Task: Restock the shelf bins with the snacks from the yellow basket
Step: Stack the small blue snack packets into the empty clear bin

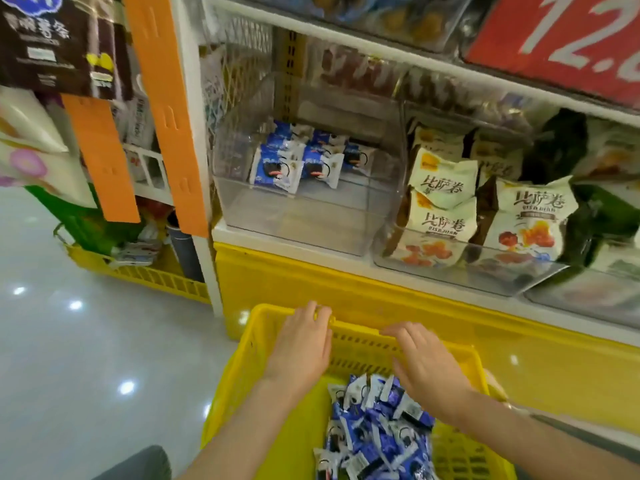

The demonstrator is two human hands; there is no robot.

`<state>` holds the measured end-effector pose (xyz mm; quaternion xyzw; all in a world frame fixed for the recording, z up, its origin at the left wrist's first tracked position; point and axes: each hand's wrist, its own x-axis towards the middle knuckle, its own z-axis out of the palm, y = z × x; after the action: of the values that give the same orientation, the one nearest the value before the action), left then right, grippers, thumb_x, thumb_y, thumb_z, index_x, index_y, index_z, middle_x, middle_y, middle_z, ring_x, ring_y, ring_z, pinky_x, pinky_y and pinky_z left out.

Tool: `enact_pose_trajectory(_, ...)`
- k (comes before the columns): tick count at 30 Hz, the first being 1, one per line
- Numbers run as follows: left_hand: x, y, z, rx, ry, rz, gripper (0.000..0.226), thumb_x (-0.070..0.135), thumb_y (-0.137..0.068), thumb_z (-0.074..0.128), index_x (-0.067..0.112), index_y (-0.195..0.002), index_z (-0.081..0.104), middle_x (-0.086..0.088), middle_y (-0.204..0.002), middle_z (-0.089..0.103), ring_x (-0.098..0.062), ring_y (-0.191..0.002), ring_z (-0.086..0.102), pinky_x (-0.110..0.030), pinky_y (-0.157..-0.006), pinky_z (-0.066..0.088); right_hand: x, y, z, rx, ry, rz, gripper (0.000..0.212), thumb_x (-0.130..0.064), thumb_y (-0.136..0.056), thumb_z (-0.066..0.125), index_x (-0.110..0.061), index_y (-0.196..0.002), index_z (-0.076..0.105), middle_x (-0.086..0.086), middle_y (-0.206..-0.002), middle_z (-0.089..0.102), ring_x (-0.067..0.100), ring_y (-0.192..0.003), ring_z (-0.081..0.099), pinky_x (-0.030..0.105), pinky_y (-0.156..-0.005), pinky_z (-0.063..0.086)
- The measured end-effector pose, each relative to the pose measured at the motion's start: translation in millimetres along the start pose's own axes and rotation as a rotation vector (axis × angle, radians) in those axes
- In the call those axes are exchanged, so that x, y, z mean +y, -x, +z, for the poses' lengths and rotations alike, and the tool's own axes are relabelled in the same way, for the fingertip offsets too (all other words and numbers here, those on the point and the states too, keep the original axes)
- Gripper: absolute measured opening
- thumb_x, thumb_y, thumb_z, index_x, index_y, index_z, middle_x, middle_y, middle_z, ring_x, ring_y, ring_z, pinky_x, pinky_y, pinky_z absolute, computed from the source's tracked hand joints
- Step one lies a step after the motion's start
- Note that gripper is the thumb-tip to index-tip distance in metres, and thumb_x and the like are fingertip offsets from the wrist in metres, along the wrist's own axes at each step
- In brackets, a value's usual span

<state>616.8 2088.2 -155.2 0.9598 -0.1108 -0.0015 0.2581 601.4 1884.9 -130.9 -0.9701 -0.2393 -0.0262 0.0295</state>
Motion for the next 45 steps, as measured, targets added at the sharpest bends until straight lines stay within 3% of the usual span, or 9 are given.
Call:
enact_pose_trajectory(3, -6.1, 16.9, 55.2, -0.266, -0.032, -0.027, 0.031, 0.024, -0.098, 0.039, 0.018, -0.129, 0.041, 0.0, -0.128, 0.044, -0.013, -0.115, 0.042, -0.028, -0.101, 0.037, 21.3, 45.1, 58.4, -0.357, -0.13, 0.222, 0.035, -0.034, -0.099, 0.038, -0.024, -0.132, 0.038, -0.006, -0.126, 0.044, 0.011, -0.115, 0.044, 0.021, -0.096, 0.038)
enact_pose_trajectory(10, -18.2, 63.8, 169.3, -0.787, 0.083, -0.133, 0.034, 0.023, -0.099, 0.038, 0.011, -0.13, 0.042, -0.011, -0.135, 0.042, -0.025, -0.119, 0.046, -0.035, -0.097, 0.039, 39.3, 111.5, 146.6, -0.791, -0.322, 0.682, 0.056, -0.03, -0.096, 0.048, -0.009, -0.142, 0.025, 0.01, -0.144, 0.035, 0.024, -0.123, 0.045, 0.029, -0.096, 0.039)
enact_pose_trajectory(13, -13.3, 73.9, 202.0, -0.847, 0.195, -0.214, 0.026, 0.021, -0.097, 0.043, 0.013, -0.122, 0.047, -0.011, -0.127, 0.048, -0.025, -0.111, 0.053, -0.034, -0.089, 0.043, 37.3, 123.1, 166.4, -0.803, -0.494, 0.832, 0.054, -0.015, -0.096, 0.05, -0.008, -0.143, 0.026, 0.009, -0.13, 0.05, 0.018, -0.096, 0.058, 0.023, -0.073, 0.049)
enact_pose_trajectory(16, -6.7, 75.7, 224.8, -0.866, 0.247, -0.266, 0.017, 0.025, -0.095, 0.05, 0.02, -0.11, 0.046, -0.008, -0.113, 0.051, -0.023, -0.1, 0.057, -0.031, -0.078, 0.043, 27.7, 127.8, 175.8, -0.806, -0.563, 0.881, 0.07, -0.016, -0.093, 0.056, -0.01, -0.149, 0.013, 0.009, -0.145, 0.037, 0.023, -0.123, 0.047, 0.027, -0.095, 0.045)
enact_pose_trajectory(23, 1.6, 80.6, 249.8, -0.921, 0.119, -0.301, 0.077, 0.045, -0.079, 0.068, 0.015, -0.139, 0.029, -0.007, -0.135, 0.041, -0.024, -0.116, 0.05, -0.034, -0.091, 0.043, 35.4, 125.3, 184.2, -0.813, -0.617, 0.931, 0.076, -0.025, -0.081, 0.072, -0.012, -0.141, 0.027, 0.007, -0.141, 0.04, 0.025, -0.127, 0.043, 0.034, -0.101, 0.042)
enact_pose_trajectory(27, 3.0, 85.9, 247.8, -0.978, 0.435, -0.474, 0.066, 0.027, -0.078, 0.073, 0.013, -0.132, 0.037, -0.006, -0.122, 0.054, -0.021, -0.105, 0.056, -0.029, -0.087, 0.048, 42.0, 122.6, 181.9, -0.814, -0.633, 0.823, 0.025, -0.029, -0.083, 0.069, -0.027, -0.085, 0.044, -0.005, -0.082, 0.05, 0.013, -0.076, 0.051, 0.022, -0.061, 0.043)
enact_pose_trajectory(31, -0.4, 81.3, 216.1, -0.93, 0.998, -0.755, 0.058, 0.005, -0.08, 0.07, 0.023, -0.123, 0.036, -0.005, -0.096, 0.063, -0.012, -0.071, 0.067, -0.02, -0.06, 0.052, 41.7, 112.1, 166.4, -0.592, -0.814, 0.881, 0.034, -0.025, -0.087, 0.065, -0.014, -0.115, 0.048, 0.005, -0.1, 0.065, 0.016, -0.086, 0.062, 0.018, -0.064, 0.046)
enact_pose_trajectory(37, -3.3, 76.2, 171.5, -0.804, 1.369, -0.889, 0.055, -0.012, -0.079, 0.057, 0.021, -0.122, 0.046, -0.018, -0.116, 0.06, -0.028, -0.096, 0.065, -0.035, -0.08, 0.055, 25.2, 98.5, 134.5, -0.569, -1.141, 0.846, 0.019, -0.026, -0.098, 0.045, -0.008, -0.091, 0.042, 0.007, -0.076, 0.041, 0.014, -0.072, 0.047, 0.027, -0.068, 0.046)
enact_pose_trajectory(45, 14.7, 78.4, 144.0, -0.774, 1.509, -0.803, 0.035, 0.025, -0.078, 0.065, 0.014, -0.111, 0.058, -0.007, -0.102, 0.072, -0.021, -0.09, 0.069, -0.033, -0.07, 0.055, -6.1, 82.9, 116.6, -0.296, -1.339, 0.818, 0.021, -0.021, -0.093, 0.056, -0.004, -0.086, 0.047, 0.009, -0.077, 0.044, 0.018, -0.069, 0.042, 0.022, -0.062, 0.038)
